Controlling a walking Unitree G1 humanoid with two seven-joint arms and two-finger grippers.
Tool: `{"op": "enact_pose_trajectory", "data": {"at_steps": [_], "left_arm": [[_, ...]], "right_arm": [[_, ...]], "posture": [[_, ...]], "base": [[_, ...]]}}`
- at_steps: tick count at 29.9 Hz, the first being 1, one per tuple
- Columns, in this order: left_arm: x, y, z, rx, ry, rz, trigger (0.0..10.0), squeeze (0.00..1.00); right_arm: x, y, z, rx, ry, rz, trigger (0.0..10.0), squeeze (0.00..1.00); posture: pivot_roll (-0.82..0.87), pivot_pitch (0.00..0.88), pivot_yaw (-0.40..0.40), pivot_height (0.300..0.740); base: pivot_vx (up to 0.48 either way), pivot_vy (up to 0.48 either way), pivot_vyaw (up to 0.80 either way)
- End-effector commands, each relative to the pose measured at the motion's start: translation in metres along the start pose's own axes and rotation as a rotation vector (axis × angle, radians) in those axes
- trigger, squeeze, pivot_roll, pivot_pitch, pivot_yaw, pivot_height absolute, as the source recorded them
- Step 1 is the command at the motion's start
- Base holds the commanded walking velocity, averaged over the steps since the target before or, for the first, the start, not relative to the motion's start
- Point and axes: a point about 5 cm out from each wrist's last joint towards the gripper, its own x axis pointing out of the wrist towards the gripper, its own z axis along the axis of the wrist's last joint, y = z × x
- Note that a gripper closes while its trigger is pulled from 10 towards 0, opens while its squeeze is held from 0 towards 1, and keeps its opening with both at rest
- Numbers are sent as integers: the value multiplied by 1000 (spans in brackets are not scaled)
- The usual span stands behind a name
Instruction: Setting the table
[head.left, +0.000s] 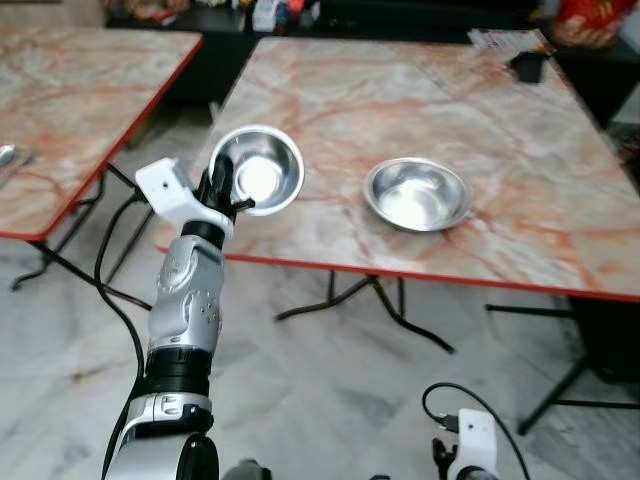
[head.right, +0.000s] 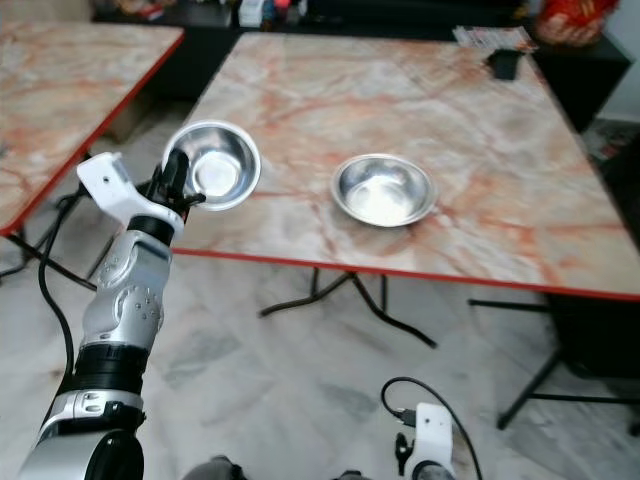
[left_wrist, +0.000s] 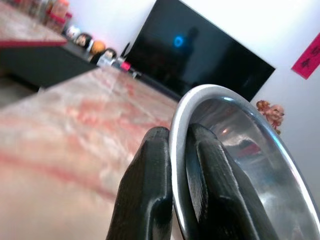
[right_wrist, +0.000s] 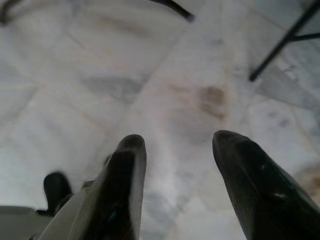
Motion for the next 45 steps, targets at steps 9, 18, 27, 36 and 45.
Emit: {"op": "enact_pose_trajectory", "data": {"at_steps": [9,18,27,36,45], "left_arm": [[-4,10,5,14,-9,30,10000,0],[-5,20,8,0,-21,85,10000,0],[-4,20,8,4,-25,86,10000,0],[-3,21,9,-1,-30,94,10000,0],[-2,21,10,-2,-39,96,10000,0]], "right_arm": [[-1,3,-8,4,24,9,10000,0],[-1,0,-5,3,15,5,10000,0],[-1,0,-4,10,11,11,10000,0],[0,1,-1,-3,7,18,10000,0],[0,0,-2,-6,10,18,10000,0]], "posture": [[36,167,-37,740],[35,167,-42,740],[36,163,-50,740],[34,161,-54,740],[33,161,-55,740]], "base": [[0,-400,0],[0,0,0],[172,0,0],[345,0,-111],[347,0,0]]}}
